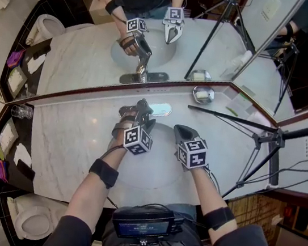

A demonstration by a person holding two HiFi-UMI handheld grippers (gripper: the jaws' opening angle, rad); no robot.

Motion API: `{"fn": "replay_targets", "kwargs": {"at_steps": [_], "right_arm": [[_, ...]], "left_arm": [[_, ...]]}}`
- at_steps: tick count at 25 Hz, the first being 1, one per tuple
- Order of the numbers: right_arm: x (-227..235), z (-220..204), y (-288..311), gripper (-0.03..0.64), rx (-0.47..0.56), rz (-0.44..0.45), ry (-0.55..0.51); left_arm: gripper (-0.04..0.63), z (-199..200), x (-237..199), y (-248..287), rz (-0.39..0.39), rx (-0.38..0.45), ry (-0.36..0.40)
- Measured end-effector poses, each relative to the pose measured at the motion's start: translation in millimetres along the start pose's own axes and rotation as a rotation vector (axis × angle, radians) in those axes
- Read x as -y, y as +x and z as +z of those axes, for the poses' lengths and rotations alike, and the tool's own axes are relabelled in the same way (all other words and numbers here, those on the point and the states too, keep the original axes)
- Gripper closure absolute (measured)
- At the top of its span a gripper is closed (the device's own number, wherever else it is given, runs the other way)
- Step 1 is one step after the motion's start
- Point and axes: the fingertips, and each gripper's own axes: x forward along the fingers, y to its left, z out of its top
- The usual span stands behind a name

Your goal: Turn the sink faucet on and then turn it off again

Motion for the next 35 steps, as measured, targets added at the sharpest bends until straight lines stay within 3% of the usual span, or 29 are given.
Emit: {"fn": "replay_targets", "kwargs": {"at_steps": [13, 19, 25, 35], "right_arm": [[-7, 1, 8, 0.597, -0.007, 0.012, -0.008], [-8, 1, 8, 0.597, -0.012, 0.008, -0.008], [-4, 4, 6, 0.597, -0.007, 0.0, -0.006], [-5, 3, 3, 0.597, -0.003, 0.008, -0.009]], "left_arm": [[0.417, 1, 10, 2, 0.001, -0.012, 0.066], [0.447, 2, 32, 7, -0.05, -0.028, 0.126], [0.459, 1, 34, 8, -0.038, -0.037, 0.136], [0.454, 0, 31, 2, -0.06, -0.014, 0.05]]}}
